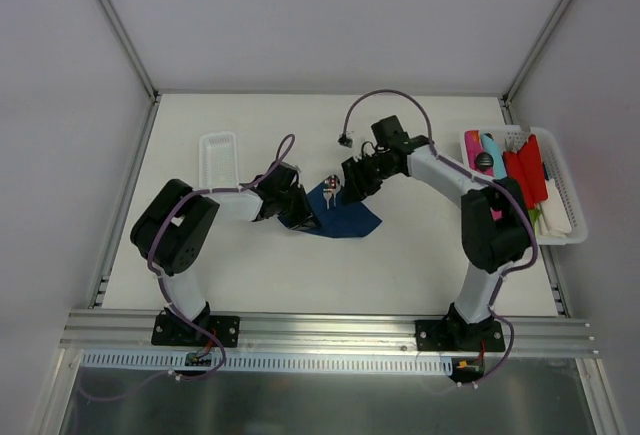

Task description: Place the utensils on the paper napkin and roll it up

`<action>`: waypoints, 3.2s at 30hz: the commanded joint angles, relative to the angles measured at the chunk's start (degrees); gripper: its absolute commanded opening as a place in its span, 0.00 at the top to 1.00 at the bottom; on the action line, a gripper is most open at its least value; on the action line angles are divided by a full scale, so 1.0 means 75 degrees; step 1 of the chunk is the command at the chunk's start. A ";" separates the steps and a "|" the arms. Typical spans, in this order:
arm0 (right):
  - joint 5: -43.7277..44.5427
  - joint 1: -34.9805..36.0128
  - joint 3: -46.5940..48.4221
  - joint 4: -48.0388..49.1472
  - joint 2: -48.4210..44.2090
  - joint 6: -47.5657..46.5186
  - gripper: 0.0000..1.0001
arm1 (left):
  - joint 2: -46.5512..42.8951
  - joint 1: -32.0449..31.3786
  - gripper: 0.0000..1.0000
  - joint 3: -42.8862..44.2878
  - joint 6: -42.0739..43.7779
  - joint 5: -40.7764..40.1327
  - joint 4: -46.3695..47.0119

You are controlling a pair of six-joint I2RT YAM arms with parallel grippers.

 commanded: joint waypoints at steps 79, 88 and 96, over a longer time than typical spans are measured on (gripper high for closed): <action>-0.2005 -0.1170 -0.2460 0.1846 -0.0532 0.4303 0.84 | 0.0288 0.0184 1.00 -0.0113 0.0162 -0.0418 -0.0618; -0.1888 -0.0700 -0.2601 0.2398 -0.0276 0.4796 0.83 | 0.0229 0.0184 1.00 -0.0148 0.0139 -0.0441 -0.0630; -0.1198 -0.0723 -0.2508 0.2375 0.0591 0.4773 0.84 | 0.0135 0.0184 1.00 -0.0207 0.0151 -0.0418 -0.0642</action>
